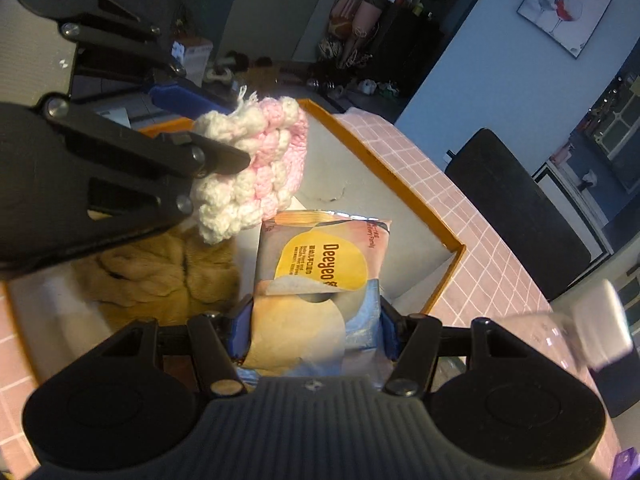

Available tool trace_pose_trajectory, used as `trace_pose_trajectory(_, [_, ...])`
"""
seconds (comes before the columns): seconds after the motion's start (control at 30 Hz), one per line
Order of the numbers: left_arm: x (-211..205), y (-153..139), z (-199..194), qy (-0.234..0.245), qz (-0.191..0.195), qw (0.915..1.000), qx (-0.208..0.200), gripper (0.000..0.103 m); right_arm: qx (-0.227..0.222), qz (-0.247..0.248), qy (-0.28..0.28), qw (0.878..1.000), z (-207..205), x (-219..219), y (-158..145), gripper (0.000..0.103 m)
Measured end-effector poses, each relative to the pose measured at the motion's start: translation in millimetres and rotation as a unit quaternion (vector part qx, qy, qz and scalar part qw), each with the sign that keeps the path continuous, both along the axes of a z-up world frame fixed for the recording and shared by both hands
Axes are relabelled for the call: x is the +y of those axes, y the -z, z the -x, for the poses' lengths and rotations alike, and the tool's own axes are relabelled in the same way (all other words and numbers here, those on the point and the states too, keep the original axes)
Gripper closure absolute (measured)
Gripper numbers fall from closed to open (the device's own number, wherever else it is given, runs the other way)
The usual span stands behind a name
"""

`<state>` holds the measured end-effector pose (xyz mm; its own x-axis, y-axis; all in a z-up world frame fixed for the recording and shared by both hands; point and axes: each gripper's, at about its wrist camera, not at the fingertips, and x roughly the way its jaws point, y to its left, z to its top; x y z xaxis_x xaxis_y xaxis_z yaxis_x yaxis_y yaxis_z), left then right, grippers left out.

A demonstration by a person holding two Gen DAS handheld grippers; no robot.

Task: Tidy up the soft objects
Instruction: 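Carry the crocheted item with the left tool while the right tool carries the packet to the box, then open both tools over the box to drop the items, then withdraw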

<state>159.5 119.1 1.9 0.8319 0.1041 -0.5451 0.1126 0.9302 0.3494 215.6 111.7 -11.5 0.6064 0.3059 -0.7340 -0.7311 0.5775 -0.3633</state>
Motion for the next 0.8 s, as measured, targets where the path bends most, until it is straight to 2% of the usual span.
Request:
trace_pose_trajectory(0.2, [7.0,7.1,-4.7,-0.003,0.015,0.9995,0.027,0.075,0.003,0.031,-0.016,0.999,0.7,7.9,9.2,0.043])
trace_pose_trajectory(0.37, [9.6,5.9,-1.6,-0.005,0.015,0.9993,0.033,0.071,0.008,0.036,-0.021,0.999,-1.9,8.4,9.0,0.041])
trace_pose_trajectory(0.5, [13.9,5.1,-4.0,-0.012,0.020,0.9990,0.037,0.066,-0.006,0.033,-0.027,0.999,2.2,10.1,7.9,0.035])
trace_pose_trajectory(0.6, [14.1,5.0,-4.9,-0.015,0.018,0.9989,0.040,0.065,-0.013,0.037,-0.034,0.999,7.8,9.1,5.1,0.034])
trace_pose_trajectory(0.8, [13.5,-0.6,-3.6,-0.018,0.014,0.9992,0.034,0.053,-0.024,0.039,-0.038,0.998,16.8,2.7,2.2,0.032])
